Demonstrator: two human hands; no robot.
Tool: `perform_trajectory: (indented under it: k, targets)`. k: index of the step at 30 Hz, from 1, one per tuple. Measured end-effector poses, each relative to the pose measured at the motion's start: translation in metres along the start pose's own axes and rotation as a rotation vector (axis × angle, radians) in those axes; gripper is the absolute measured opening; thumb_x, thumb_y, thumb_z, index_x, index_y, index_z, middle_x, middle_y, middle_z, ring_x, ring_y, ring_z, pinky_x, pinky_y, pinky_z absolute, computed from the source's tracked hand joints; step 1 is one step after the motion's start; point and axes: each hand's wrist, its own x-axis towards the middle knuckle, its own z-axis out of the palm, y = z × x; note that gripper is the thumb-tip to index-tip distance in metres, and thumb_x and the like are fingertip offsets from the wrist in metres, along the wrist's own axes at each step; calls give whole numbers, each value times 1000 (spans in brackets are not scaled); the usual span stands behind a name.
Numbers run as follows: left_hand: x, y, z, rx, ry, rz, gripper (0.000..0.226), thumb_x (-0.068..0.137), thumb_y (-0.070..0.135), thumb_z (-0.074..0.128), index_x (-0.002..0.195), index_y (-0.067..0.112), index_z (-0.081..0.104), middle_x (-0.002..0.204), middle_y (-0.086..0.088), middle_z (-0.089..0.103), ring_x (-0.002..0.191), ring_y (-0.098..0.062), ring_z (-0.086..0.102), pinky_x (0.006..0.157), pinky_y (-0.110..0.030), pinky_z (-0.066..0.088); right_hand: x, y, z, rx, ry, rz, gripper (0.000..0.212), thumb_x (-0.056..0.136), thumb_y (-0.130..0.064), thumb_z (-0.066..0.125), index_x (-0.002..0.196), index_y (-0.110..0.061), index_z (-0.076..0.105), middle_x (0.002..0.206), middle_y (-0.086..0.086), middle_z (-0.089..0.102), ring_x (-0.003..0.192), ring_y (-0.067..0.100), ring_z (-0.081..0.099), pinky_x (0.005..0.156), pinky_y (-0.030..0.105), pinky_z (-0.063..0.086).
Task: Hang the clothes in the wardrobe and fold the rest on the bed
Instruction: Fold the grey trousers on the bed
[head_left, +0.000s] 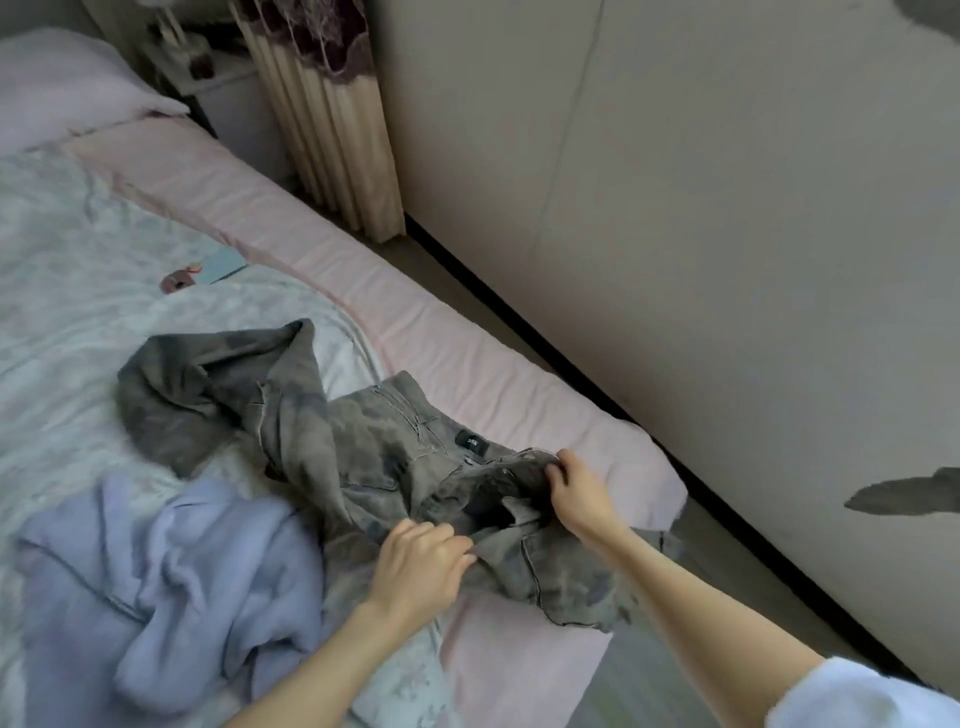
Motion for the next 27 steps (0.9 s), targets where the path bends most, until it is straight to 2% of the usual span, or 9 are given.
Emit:
perform_trajectory:
  k: [3,5,8,10,14,18,20,24,27]
  targets:
    - [-9,69,1,-46,-44,26,24,47,36,91,58,28,71,51,11,59,47,-10,59,49,-15,43,-47,33,-39,124,105,-5,20,99,-16,39,80,-13,44,73,2,52,80,31,53,63,33,29]
    - [-23,113,5,-74,-46,52,15,59,37,82,61,26,72,56,7,63,52,-13,63,52,-19,45,-86,66,-55,112,181,29,21,98,-19,41,78,-14,44,69,0,52,75,29,50,61,34,27]
    - [-54,160,28,-12,-282,35,28,91,37,48,98,20,69,98,-1,69,95,-24,64,79,-30,44,-143,121,-61,75,205,102,17,98,-23,42,86,-13,50,85,11,63,85,34,56,68,36,39]
    - [-73,176,41,103,-414,36,30,94,35,42,108,19,63,113,-4,65,108,-28,59,86,-34,43,-179,148,-52,71,172,117,15,98,-23,42,88,-16,50,92,15,65,90,35,57,71,37,41]
    - [-94,180,52,74,-598,-58,27,94,23,39,105,19,63,111,-7,65,102,-31,60,81,-35,47,-226,160,-23,62,170,39,19,99,-24,41,101,-11,55,96,14,66,91,33,57,72,37,42]
    - [-82,165,46,-87,-498,-189,27,94,22,39,102,22,65,105,-3,68,97,-26,61,80,-35,50,-246,153,-3,97,161,-19,24,100,-24,41,91,-11,59,85,5,63,78,23,55,63,30,37]
    - [-59,151,40,-197,-412,-273,27,94,21,42,109,21,65,109,-2,68,100,-24,60,81,-31,49,-239,155,1,112,141,-1,23,99,-19,41,92,-7,60,89,6,63,84,23,55,68,30,39]
    - [7,114,46,-328,-368,-350,35,95,20,45,128,11,54,126,-8,59,117,-25,53,96,-32,43,-209,173,10,309,123,211,40,92,-2,38,130,-9,49,129,8,51,122,20,46,97,21,33]
    - [59,88,76,-271,-399,-325,49,96,21,45,142,6,35,144,-14,38,131,-29,39,106,-37,33,-167,192,25,402,108,384,57,90,2,37,145,-13,29,145,11,33,129,22,39,94,22,33]
